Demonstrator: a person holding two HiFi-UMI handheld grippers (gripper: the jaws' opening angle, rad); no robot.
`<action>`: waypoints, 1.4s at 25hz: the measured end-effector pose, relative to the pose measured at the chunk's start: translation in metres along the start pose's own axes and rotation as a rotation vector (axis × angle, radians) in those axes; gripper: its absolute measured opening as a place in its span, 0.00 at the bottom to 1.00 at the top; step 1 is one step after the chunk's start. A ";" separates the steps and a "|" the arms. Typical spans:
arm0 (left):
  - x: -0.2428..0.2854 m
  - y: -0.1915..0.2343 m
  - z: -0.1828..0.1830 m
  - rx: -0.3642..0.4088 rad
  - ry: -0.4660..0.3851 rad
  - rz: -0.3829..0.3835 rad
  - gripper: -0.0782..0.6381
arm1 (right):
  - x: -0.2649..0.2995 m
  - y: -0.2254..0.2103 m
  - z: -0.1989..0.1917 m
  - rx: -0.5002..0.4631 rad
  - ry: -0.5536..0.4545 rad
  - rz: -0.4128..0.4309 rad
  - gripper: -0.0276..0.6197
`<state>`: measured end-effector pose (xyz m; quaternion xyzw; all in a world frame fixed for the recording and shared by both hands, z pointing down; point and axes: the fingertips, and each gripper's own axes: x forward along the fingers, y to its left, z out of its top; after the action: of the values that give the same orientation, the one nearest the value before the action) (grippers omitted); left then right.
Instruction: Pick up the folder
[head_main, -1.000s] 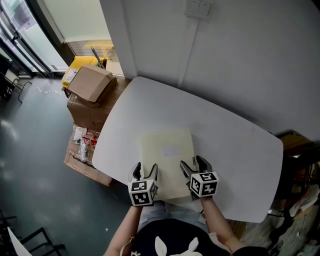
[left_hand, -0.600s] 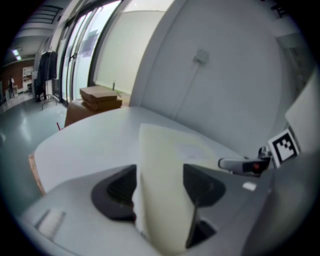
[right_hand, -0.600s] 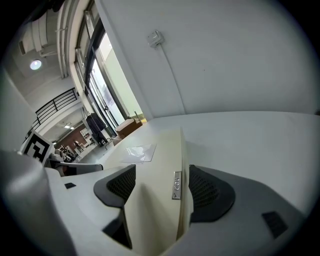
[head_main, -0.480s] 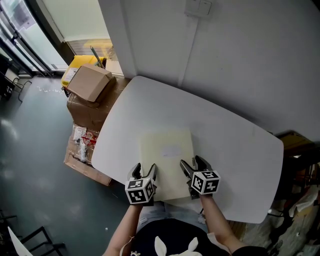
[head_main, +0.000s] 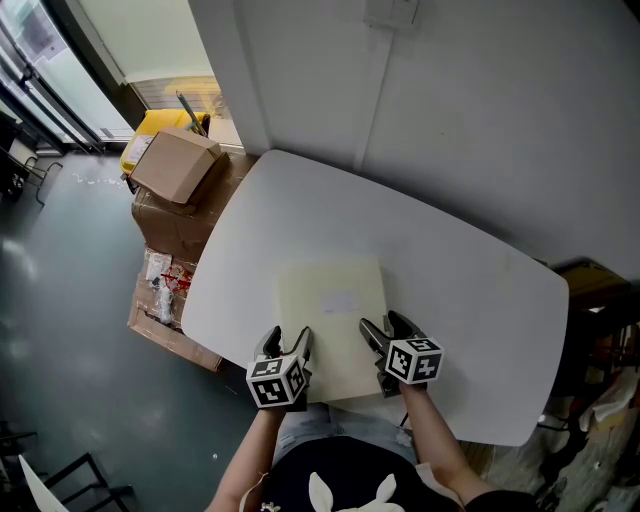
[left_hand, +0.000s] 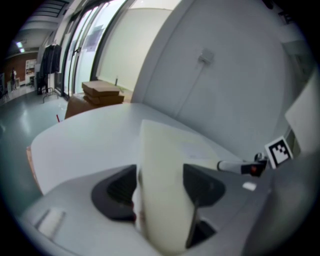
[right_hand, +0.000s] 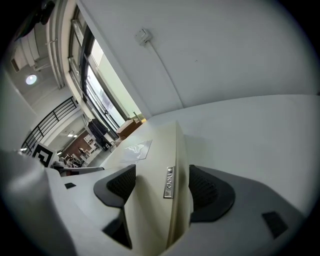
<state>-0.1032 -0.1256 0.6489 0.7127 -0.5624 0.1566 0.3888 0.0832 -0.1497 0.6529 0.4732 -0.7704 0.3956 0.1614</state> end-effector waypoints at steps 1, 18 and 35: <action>0.001 0.000 -0.001 -0.009 0.000 -0.003 0.49 | 0.001 0.000 -0.001 0.004 0.008 0.003 0.50; 0.006 0.006 -0.009 -0.139 -0.006 -0.073 0.52 | 0.011 -0.010 -0.015 0.202 0.098 0.111 0.53; 0.013 0.008 -0.013 -0.227 0.015 -0.148 0.54 | 0.012 -0.010 -0.014 0.241 0.104 0.137 0.54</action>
<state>-0.1042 -0.1252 0.6690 0.7024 -0.5195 0.0681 0.4818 0.0841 -0.1483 0.6740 0.4142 -0.7384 0.5195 0.1157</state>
